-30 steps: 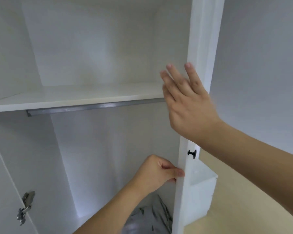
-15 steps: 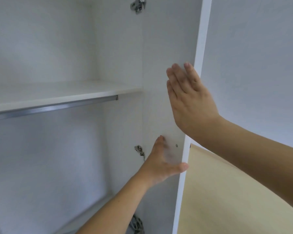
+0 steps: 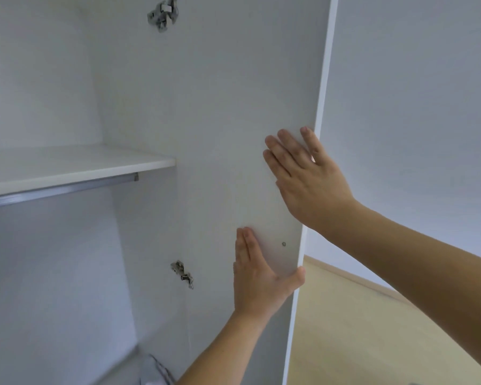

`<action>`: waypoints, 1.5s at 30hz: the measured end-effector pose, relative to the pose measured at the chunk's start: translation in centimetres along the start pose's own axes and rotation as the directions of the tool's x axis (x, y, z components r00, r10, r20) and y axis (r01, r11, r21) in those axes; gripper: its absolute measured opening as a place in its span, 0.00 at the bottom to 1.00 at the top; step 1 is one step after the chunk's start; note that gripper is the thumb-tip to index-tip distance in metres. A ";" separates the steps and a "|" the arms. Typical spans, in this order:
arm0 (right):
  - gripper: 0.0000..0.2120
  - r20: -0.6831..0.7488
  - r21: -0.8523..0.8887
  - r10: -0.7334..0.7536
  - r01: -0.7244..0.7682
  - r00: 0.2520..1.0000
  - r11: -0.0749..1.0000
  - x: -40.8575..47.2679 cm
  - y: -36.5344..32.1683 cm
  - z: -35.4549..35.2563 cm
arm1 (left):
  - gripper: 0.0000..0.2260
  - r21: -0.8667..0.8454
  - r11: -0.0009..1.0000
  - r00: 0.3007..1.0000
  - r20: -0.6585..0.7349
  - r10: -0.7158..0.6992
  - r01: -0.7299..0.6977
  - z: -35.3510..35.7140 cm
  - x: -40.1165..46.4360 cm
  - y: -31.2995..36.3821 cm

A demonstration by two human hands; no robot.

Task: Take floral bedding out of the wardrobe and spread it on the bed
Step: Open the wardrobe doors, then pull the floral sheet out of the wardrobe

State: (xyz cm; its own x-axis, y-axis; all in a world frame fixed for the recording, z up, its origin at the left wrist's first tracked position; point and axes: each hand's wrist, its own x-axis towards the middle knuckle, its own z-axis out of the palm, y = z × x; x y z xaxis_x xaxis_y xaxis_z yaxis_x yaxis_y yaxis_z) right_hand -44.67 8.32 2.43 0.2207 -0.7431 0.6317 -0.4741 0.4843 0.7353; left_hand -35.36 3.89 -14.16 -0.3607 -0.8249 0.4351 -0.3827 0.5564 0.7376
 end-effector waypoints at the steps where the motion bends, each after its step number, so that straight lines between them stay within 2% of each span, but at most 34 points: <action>1: 0.28 0.001 -0.002 -0.004 0.004 1.000 1.000 0.0 0.3 0.8 | 0.58 0.015 1.000 1.000 -0.015 -0.001 0.001 0.6 0.4 0.3; 8: 0.27 -0.058 0.029 0.021 -0.019 0.998 0.999 -0.2 1.9 5.6 | 0.58 0.074 0.995 0.997 -0.054 -0.057 0.061 4.6 3.1 2.0; 13: 0.26 -0.124 0.068 0.025 -0.017 0.992 0.998 0.0 1.8 6.8 | 0.58 0.078 0.996 0.996 -0.085 -0.038 0.045 6.0 3.7 1.5; 16: 0.27 -0.101 0.128 0.044 -0.031 0.994 0.991 -0.1 1.5 6.4 | 0.58 0.040 0.999 0.996 -0.082 0.017 -0.014 6.3 3.7 0.6; 18: 0.29 -0.051 0.183 0.062 -0.051 0.997 0.982 -0.1 0.8 5.8 | 0.58 0.010 0.994 0.991 -0.085 0.108 -0.107 5.8 3.7 -0.9; 21: 0.29 -0.019 0.298 0.066 -0.058 0.998 0.953 0.2 -1.6 4.6 | 0.47 0.113 0.966 0.965 -0.095 0.244 -0.233 3.9 3.8 -5.4; 23: 0.29 -0.001 0.411 0.037 -0.033 0.999 0.911 0.9 -4.4 4.1 | 0.41 0.272 0.942 0.966 -0.107 0.234 -0.198 1.5 3.8 -9.6; 26: 0.30 0.023 0.560 -0.030 0.012 0.999 0.829 2.2 -9.7 3.5 | 0.37 0.500 0.863 0.987 -0.093 0.134 -0.070 -3.0 3.0 -15.4; 32: 0.32 0.017 0.770 -0.192 0.110 0.981 0.629 5.4 -24.1 1.3 | 0.36 0.696 0.696 0.983 -0.158 -0.092 0.177 -13.1 -1.9 -25.6; 39: 0.36 -0.073 0.890 -0.505 0.285 0.860 0.357 6.5 -40.7 -3.3 | 0.36 0.777 0.491 0.911 -0.260 -0.321 0.394 -22.4 -9.5 -36.3; 45: 0.30 -0.128 0.899 -0.666 0.370 0.735 0.235 4.4 -52.9 -2.3 | 0.37 0.796 0.451 0.882 -0.208 -0.422 0.404 -23.9 -13.5 -44.7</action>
State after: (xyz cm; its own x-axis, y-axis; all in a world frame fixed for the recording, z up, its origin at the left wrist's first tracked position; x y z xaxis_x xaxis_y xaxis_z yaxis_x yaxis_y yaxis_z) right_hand -16.65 -19.45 -33.14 0.5873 -0.8094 0.0061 -0.7959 -0.5761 0.1860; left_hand 6.90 -12.25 -40.65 0.0202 -0.9835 0.1796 -0.9952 -0.0026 0.0977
